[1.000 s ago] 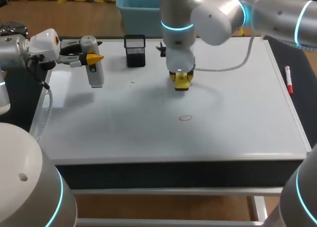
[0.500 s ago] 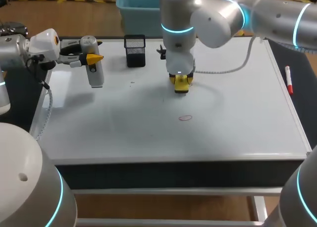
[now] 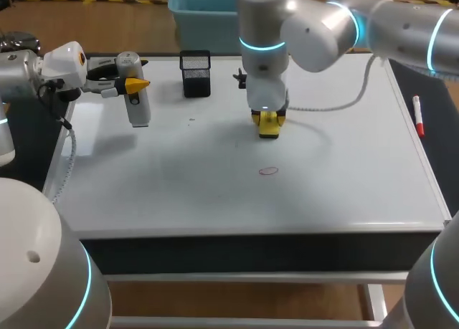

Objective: Pick up the inspection probe, press it on each red-marked spot on the whiteboard one by one, put down the probe, pick up the eraser, and wipe off all the red marks.

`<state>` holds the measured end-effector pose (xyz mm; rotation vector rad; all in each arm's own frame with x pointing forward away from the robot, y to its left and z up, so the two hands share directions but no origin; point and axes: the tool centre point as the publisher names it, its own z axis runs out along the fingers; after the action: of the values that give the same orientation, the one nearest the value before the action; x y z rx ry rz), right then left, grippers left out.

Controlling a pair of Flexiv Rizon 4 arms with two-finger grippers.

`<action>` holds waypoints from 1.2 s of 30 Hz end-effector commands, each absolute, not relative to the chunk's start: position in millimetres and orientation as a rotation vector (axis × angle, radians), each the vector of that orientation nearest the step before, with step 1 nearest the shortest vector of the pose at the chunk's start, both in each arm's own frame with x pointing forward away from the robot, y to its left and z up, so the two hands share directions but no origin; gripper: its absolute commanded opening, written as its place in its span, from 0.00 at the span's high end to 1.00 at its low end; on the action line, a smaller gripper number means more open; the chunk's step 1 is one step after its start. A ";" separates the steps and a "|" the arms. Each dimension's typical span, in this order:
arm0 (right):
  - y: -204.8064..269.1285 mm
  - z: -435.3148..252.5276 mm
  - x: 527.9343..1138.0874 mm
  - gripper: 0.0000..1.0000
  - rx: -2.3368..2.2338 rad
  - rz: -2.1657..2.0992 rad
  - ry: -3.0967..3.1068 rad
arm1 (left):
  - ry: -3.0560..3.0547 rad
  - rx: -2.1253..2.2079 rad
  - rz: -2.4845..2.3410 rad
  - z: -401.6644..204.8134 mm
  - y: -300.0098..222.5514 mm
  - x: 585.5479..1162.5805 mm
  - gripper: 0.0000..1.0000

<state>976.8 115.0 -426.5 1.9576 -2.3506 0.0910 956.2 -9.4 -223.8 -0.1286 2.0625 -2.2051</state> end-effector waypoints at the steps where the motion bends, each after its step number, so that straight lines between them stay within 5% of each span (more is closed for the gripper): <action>1: 102.0 -423.9 979.2 1.00 1.941 0.089 -2.366 | 2.061 -0.127 -2.205 -223.1 -9.6 955.8 1.00; 36: -17.3 -378.0 1007.5 1.00 1.758 0.129 -2.569 | 2.061 -0.127 -2.205 -223.1 -9.6 955.8 1.00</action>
<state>1007.9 3.1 -390.1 1.7366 -2.5603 0.1658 956.2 -9.3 -223.8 -0.1288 2.0627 -2.2051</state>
